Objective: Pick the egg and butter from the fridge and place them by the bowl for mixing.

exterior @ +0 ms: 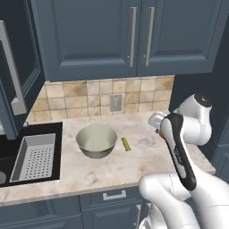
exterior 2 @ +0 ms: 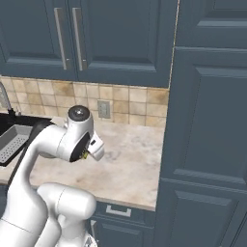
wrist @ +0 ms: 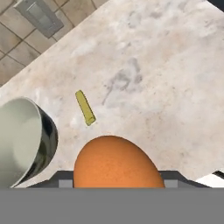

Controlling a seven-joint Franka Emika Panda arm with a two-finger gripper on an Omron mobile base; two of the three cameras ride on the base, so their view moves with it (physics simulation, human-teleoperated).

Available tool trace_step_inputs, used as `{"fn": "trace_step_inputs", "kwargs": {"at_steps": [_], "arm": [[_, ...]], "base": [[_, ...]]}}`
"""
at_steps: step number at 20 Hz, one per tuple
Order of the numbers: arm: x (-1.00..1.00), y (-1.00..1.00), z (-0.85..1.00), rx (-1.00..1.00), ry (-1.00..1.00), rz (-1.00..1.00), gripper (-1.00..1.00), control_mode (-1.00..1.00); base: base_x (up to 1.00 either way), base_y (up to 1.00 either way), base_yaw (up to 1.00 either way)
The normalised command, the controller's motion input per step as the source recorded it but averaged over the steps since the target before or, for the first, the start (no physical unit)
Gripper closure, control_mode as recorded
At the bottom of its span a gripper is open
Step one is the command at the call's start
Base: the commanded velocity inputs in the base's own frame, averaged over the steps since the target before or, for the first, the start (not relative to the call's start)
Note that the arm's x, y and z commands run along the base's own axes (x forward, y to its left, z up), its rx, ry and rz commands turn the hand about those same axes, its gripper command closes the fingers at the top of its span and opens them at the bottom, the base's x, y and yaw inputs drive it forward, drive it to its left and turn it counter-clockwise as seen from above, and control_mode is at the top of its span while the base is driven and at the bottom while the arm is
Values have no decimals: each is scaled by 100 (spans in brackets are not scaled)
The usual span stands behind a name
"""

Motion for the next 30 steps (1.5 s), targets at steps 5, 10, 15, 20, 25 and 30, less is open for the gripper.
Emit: {"fn": "trace_step_inputs", "kwargs": {"at_steps": [5,10,15,20,25,30], "arm": [[55,17,-53,9,0,-12,100,-100],[52,14,-39,3,1,-5,100,-100],[56,13,-40,0,7,-6,100,-100],[50,2,-35,0,4,-2,100,-100],[18,7,-43,0,6,-2,100,-100],[20,10,-44,0,10,-4,100,-100]], "base": [[0,0,0],[0,0,0],[0,0,0],[0,0,0],[0,0,0],[0,0,0]]}}
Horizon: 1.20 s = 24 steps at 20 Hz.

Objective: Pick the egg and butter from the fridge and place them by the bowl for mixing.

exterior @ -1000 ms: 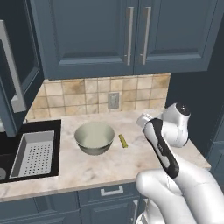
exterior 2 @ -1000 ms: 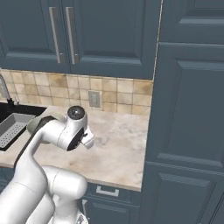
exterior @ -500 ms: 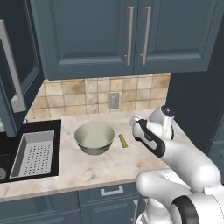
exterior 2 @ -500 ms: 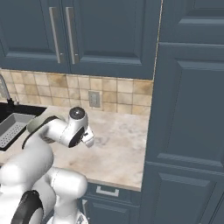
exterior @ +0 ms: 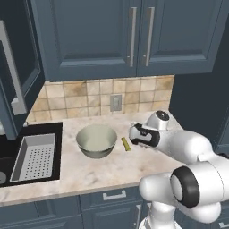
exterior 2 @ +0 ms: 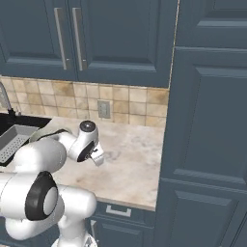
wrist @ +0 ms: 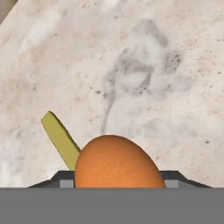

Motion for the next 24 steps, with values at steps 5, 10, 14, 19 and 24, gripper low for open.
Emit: {"fn": "trace_step_inputs", "kwargs": {"at_steps": [5,10,14,19,24], "arm": [[13,6,-38,0,12,-4,100,-100],[19,0,-33,0,12,-2,100,-100],[14,3,-29,0,2,0,100,-100],[11,5,-31,0,0,0,-100,-100],[2,1,-21,0,0,0,-100,-100]], "base": [[0,0,0],[0,0,0],[0,0,0],[0,0,0],[0,0,0]]}}
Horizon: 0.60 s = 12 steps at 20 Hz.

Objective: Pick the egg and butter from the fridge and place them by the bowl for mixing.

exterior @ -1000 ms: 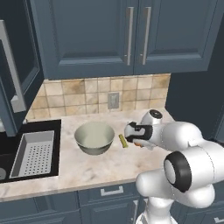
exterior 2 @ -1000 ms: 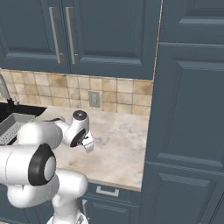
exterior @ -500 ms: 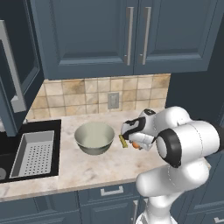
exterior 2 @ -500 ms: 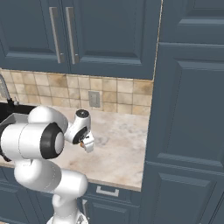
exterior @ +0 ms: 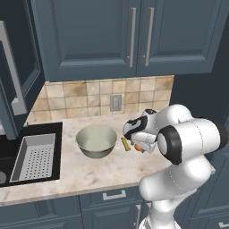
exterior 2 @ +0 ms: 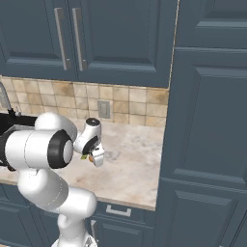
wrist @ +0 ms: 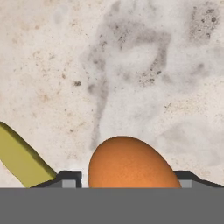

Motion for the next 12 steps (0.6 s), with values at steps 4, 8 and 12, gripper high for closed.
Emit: {"fn": "trace_step_inputs", "kwargs": {"at_steps": [4,8,12], "arm": [[-8,0,2,0,0,0,-100,-100],[-12,3,21,0,0,0,-100,-100],[-24,0,42,0,0,0,-100,-100]], "base": [[0,0,0],[0,0,0],[0,0,0]]}}
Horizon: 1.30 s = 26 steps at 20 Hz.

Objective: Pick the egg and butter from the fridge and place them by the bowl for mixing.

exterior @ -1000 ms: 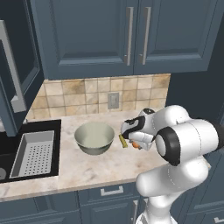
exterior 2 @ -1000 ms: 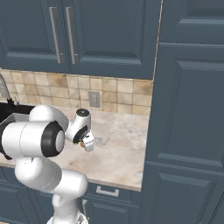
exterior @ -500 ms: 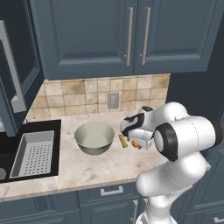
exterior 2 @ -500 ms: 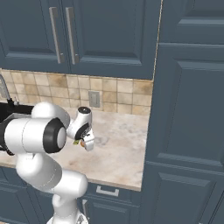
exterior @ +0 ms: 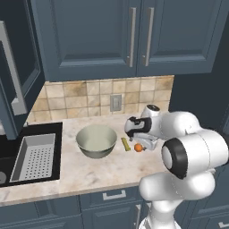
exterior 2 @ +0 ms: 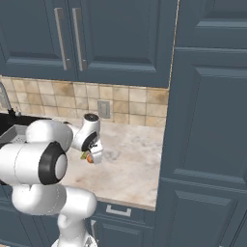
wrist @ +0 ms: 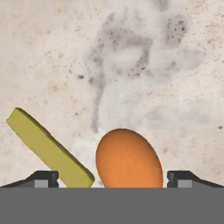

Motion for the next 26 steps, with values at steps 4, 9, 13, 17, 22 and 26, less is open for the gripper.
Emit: {"fn": "trace_step_inputs", "kwargs": {"at_steps": [4,9,13,17,22,26], "arm": [[-25,0,47,0,0,0,-100,-100],[-26,0,53,0,-2,1,-100,-100],[-44,0,55,-2,-4,20,-100,-100],[-62,0,47,-13,-14,32,-100,-100],[-69,0,42,-18,-19,33,-100,-100],[-66,0,41,-18,-22,28,-100,-100]], "base": [[0,0,0],[0,0,0],[0,0,0],[0,0,0],[0,0,0],[0,0,0]]}}
